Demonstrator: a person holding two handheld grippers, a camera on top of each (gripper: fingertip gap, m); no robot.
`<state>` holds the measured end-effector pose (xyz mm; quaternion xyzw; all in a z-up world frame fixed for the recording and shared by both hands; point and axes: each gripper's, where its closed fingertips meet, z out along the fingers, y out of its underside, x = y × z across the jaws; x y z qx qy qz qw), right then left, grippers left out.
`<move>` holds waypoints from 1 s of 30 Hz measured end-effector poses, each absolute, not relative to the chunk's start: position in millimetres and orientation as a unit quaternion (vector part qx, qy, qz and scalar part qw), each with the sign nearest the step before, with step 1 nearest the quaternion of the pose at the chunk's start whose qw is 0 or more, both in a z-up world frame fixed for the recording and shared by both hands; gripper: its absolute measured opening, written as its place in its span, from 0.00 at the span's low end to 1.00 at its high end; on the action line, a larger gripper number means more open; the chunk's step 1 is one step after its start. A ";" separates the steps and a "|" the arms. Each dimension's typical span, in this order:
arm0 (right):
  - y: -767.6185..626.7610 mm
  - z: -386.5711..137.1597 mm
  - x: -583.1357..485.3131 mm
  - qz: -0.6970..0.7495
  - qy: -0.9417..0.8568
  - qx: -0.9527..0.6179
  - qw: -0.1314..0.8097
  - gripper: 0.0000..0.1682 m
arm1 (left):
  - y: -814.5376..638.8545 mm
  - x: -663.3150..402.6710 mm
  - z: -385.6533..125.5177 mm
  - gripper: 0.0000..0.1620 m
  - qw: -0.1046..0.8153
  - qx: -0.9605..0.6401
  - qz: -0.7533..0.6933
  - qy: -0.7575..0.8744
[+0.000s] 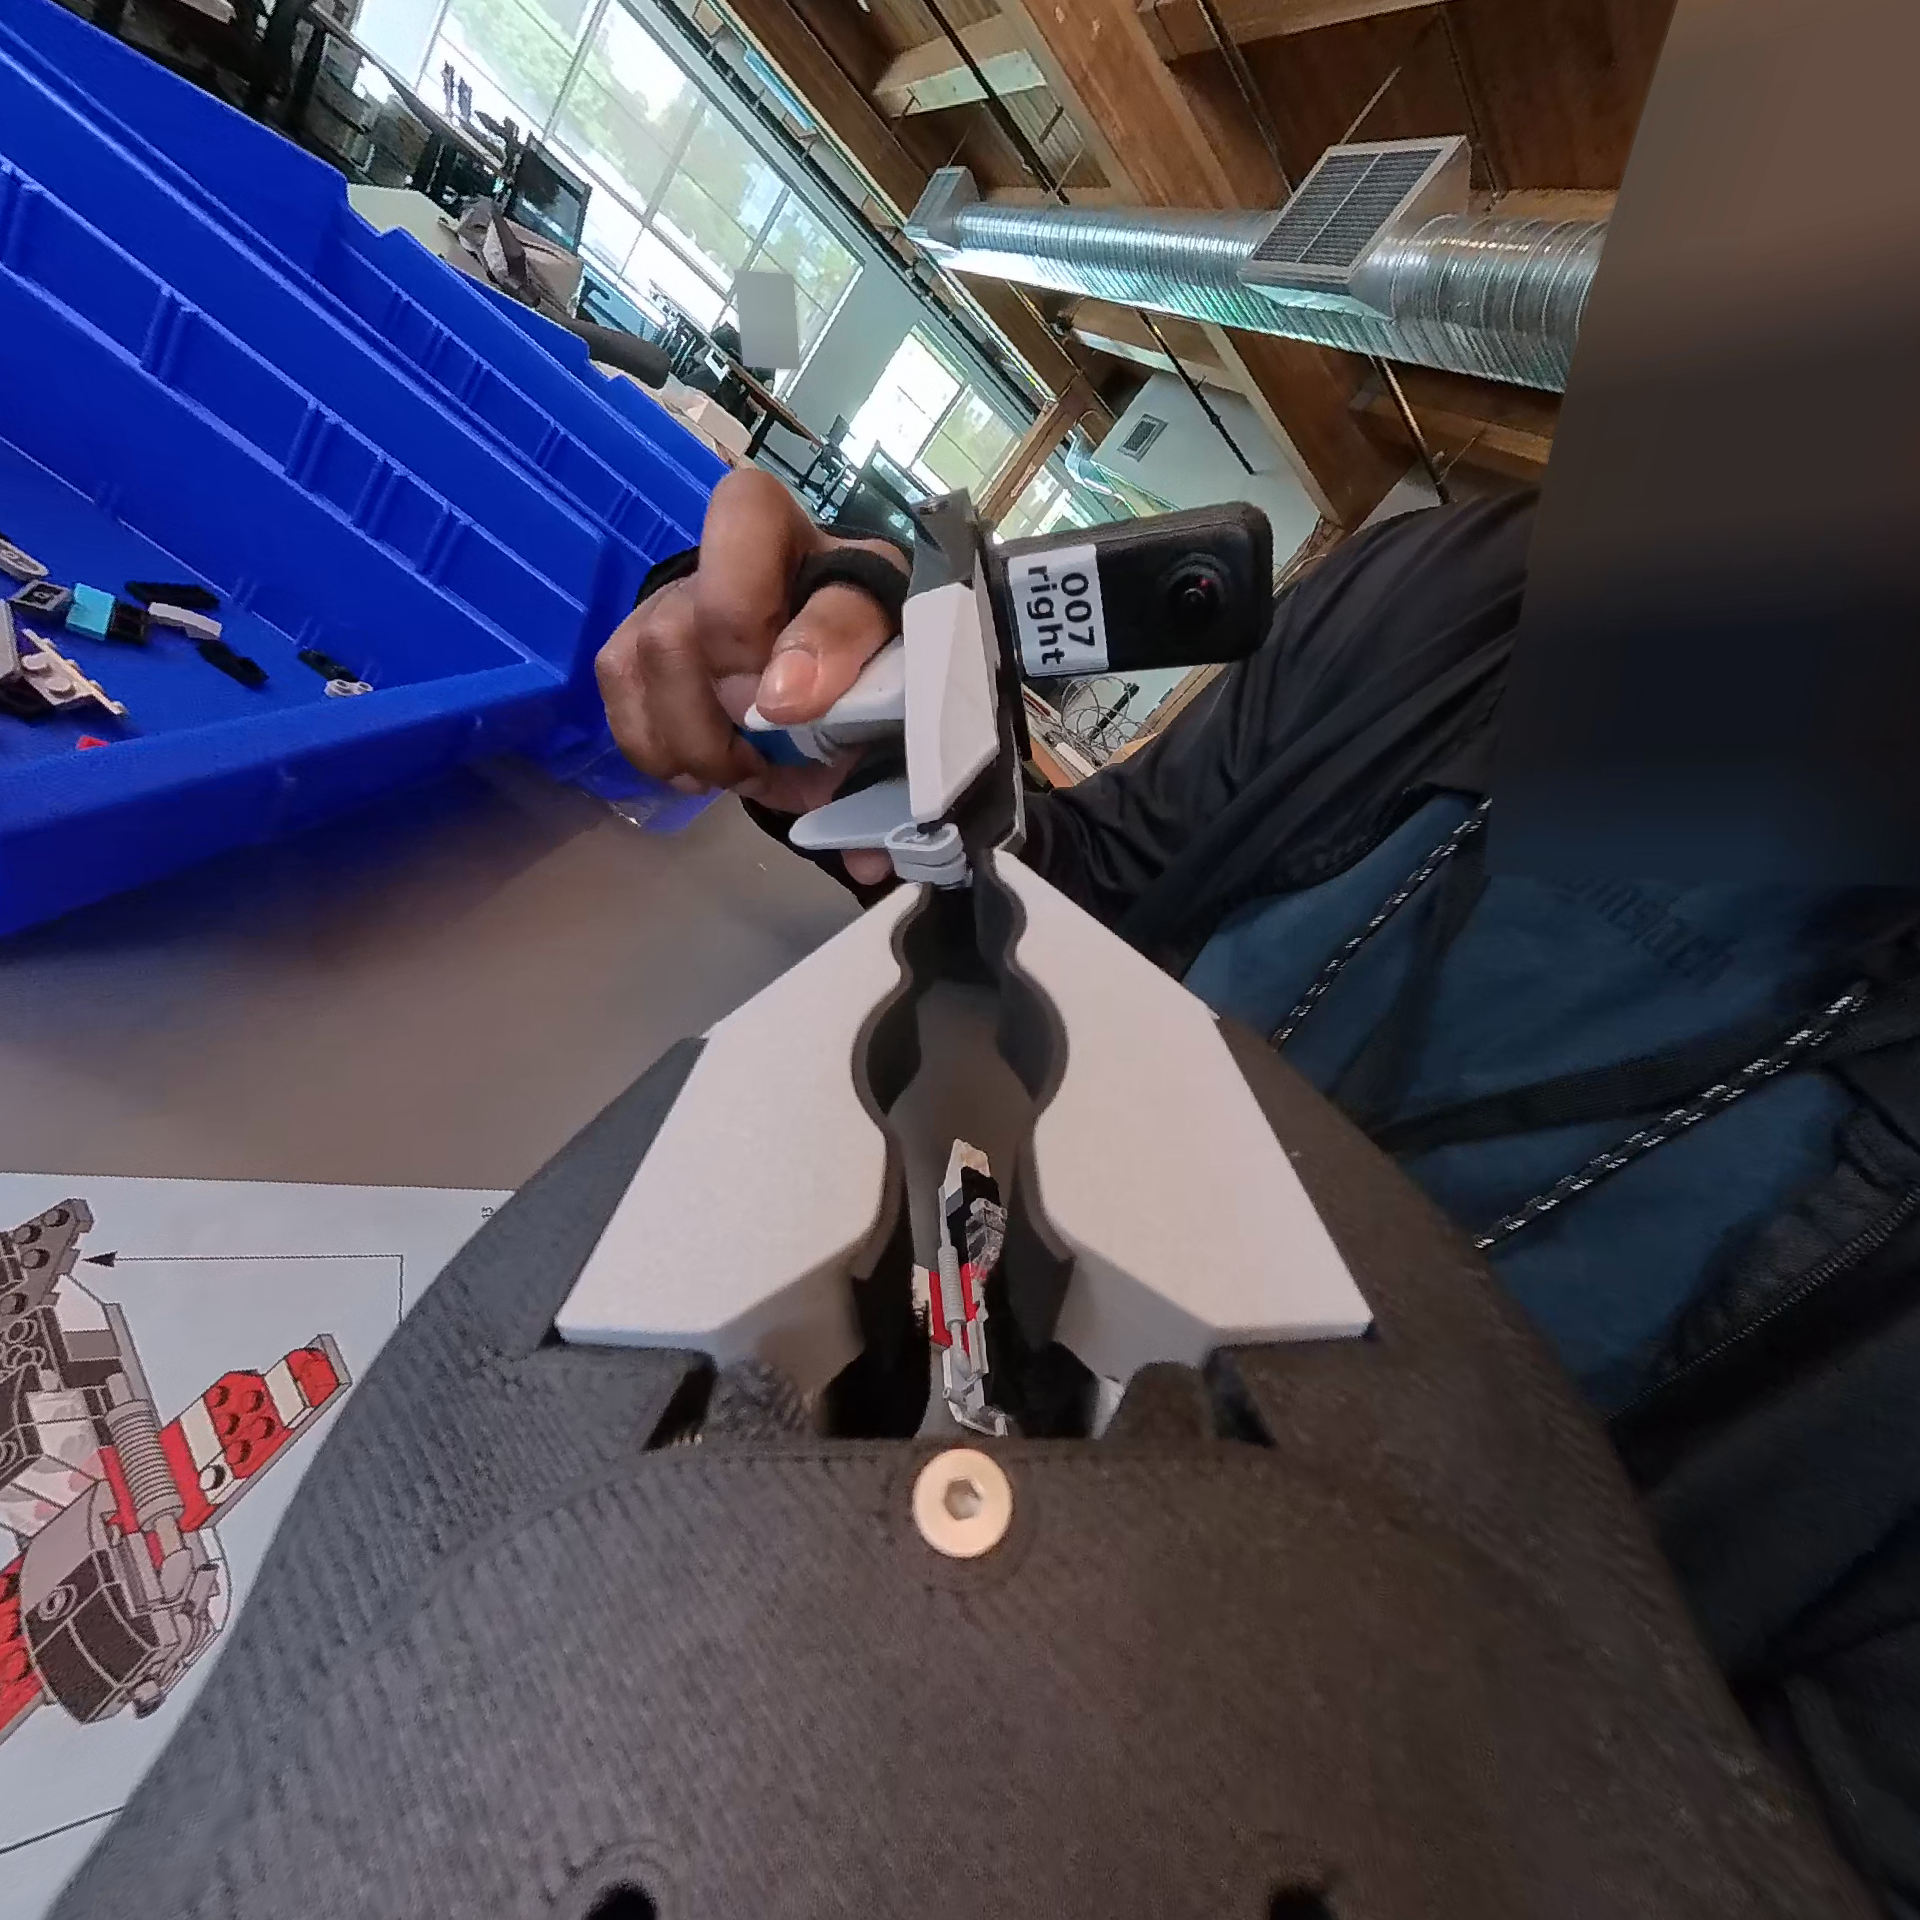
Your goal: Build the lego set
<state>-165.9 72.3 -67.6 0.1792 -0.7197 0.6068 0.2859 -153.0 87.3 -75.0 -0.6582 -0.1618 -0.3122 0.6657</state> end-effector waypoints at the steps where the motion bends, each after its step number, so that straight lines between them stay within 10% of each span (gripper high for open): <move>1: 72.5 -67.5 -165.8 0.607 -0.720 0.179 0.285 0.05 | 87.4 -152.8 -74.8 0.04 0.666 -0.658 -0.312 -0.161; 30: 77.3 -54.9 -159.1 0.679 -0.700 0.139 0.173 0.04 | 83.4 -155.0 -63.7 0.16 0.697 -0.709 -0.085 -0.066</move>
